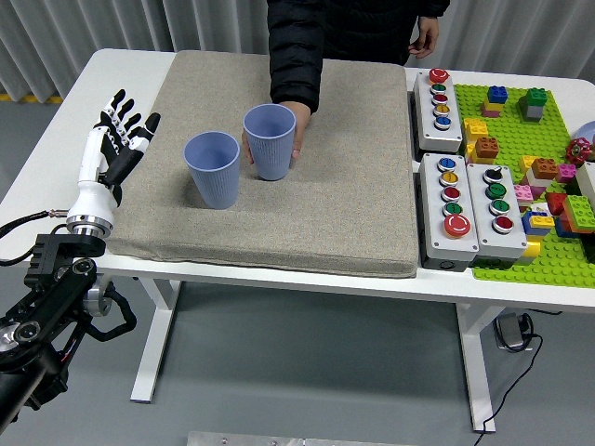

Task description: Pick cup pour cup place

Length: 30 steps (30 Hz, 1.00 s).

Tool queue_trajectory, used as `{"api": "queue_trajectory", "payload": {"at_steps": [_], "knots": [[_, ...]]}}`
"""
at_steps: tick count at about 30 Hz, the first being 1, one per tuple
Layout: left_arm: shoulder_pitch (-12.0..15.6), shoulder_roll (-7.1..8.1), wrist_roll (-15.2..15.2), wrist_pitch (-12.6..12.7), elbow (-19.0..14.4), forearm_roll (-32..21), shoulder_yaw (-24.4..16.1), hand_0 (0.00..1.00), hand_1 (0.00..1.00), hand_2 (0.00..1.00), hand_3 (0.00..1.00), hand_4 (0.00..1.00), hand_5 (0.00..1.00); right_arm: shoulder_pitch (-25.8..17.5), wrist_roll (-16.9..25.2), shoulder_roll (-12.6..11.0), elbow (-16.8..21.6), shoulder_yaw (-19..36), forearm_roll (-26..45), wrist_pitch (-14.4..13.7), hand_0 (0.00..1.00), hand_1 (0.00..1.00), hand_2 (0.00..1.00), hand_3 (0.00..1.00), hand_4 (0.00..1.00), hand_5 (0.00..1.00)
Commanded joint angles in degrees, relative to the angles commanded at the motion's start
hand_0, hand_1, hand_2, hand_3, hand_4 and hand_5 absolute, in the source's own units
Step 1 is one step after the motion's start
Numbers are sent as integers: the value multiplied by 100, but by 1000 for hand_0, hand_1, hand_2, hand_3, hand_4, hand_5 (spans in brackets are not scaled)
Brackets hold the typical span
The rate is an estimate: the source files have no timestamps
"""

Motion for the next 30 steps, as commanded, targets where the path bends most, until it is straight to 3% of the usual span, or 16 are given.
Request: {"api": "queue_trajectory", "payload": {"at_steps": [23, 30], "knots": [[-15, -4, 47, -61, 1, 68, -10, 889, 937, 998, 998, 919, 395, 46, -2, -5, 1, 2, -4, -1, 701, 682, 604, 600, 44, 397], [125, 60, 191, -254, -159, 483, -52, 910, 961, 998, 998, 925, 358, 52, 3, -8, 0, 24, -43, 4, 701, 682, 604, 600, 44, 396]]}}
